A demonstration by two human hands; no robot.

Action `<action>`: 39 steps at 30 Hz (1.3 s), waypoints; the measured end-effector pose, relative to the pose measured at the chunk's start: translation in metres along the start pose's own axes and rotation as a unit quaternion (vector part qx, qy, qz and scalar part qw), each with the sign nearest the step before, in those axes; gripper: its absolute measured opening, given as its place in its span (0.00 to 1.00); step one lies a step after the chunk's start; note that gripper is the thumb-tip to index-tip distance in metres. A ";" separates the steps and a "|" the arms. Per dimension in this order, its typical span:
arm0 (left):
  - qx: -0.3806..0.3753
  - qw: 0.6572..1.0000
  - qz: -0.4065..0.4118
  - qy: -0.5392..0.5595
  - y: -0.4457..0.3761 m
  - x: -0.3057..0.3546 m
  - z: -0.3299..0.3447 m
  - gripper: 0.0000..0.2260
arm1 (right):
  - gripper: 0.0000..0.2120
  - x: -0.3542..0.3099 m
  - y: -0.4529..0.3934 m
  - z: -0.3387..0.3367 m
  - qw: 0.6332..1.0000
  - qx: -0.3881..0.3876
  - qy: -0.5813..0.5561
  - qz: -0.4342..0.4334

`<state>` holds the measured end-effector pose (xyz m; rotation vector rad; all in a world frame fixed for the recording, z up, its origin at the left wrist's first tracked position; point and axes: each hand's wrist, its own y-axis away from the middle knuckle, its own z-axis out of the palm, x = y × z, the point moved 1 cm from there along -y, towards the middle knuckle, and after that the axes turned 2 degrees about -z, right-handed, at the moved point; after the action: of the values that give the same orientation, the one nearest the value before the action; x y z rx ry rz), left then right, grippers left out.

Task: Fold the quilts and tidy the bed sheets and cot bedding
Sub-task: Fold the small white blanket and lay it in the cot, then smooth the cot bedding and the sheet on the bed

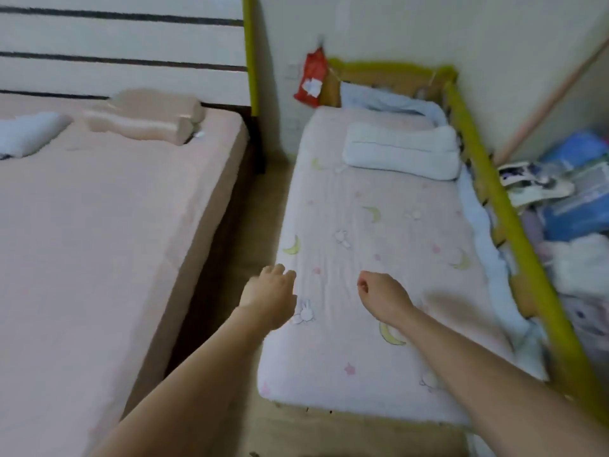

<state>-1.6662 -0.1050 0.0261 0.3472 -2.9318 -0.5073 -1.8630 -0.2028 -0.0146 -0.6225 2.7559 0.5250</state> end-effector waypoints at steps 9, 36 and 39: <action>-0.040 0.989 0.137 -0.043 -0.201 0.052 0.131 0.30 | 0.11 0.123 -0.085 0.116 0.991 0.049 -0.008 0.127; 0.131 0.985 -0.054 0.098 -0.438 0.176 0.271 0.31 | 0.28 0.344 -0.242 0.175 0.988 0.123 0.096 -0.021; 0.077 0.974 0.213 0.000 -0.434 0.222 0.282 0.30 | 0.30 0.429 -0.213 0.158 0.964 0.161 0.120 0.173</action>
<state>-1.8434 -0.4697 -0.3640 -0.2666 -2.9242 -0.2194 -2.1124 -0.4731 -0.3600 -0.1347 3.1031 0.0589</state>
